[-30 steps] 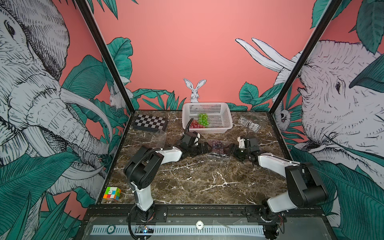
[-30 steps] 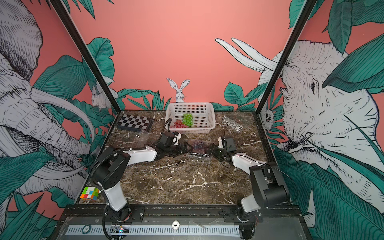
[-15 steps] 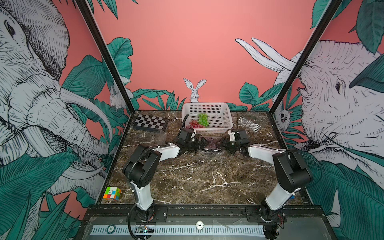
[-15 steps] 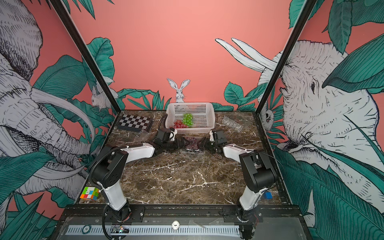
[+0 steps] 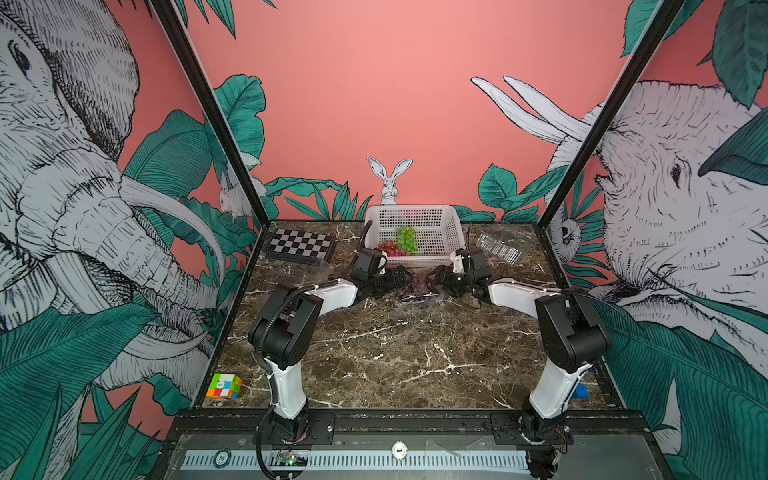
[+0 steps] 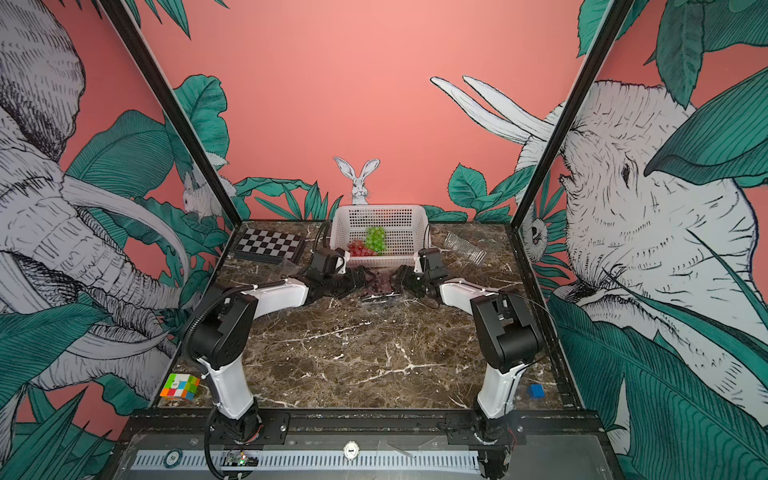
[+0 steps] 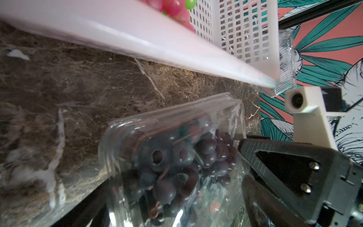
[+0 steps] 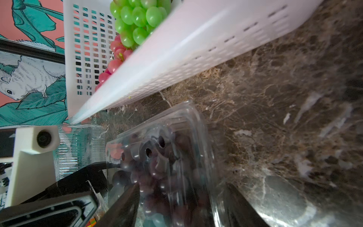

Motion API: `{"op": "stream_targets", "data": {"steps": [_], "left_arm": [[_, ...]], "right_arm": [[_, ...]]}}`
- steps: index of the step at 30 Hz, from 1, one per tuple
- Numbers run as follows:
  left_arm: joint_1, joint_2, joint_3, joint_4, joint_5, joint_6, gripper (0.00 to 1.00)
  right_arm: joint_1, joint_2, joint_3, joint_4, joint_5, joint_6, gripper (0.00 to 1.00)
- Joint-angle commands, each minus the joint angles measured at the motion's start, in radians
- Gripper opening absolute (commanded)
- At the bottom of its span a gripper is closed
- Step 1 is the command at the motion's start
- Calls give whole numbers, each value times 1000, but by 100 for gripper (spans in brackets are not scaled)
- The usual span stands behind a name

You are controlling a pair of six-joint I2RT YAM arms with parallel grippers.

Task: Pack grapes into containers
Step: Move the packing box to the center of the board.

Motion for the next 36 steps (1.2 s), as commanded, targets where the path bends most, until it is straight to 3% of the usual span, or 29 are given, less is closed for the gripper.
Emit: {"op": "stream_targets", "data": {"steps": [1, 16, 23, 25, 31, 36], "left_arm": [[7, 4, 52, -26, 6, 20, 99], [48, 6, 88, -124, -10, 86, 99], [63, -70, 41, -200, -57, 125, 99], [62, -102, 31, -218, -66, 136, 99], [51, -214, 27, -252, -114, 168, 99], [-29, -228, 99, -213, -121, 162, 99]], "right_arm": [[12, 18, 13, 55, -7, 22, 66], [4, 29, 33, 23, 2, 0, 72], [-27, -41, 16, -72, 22, -74, 86], [-42, -86, 1, -102, 39, -99, 98], [-61, -271, 57, -356, 247, -275, 98], [-101, -268, 202, -491, 456, -355, 98]]}}
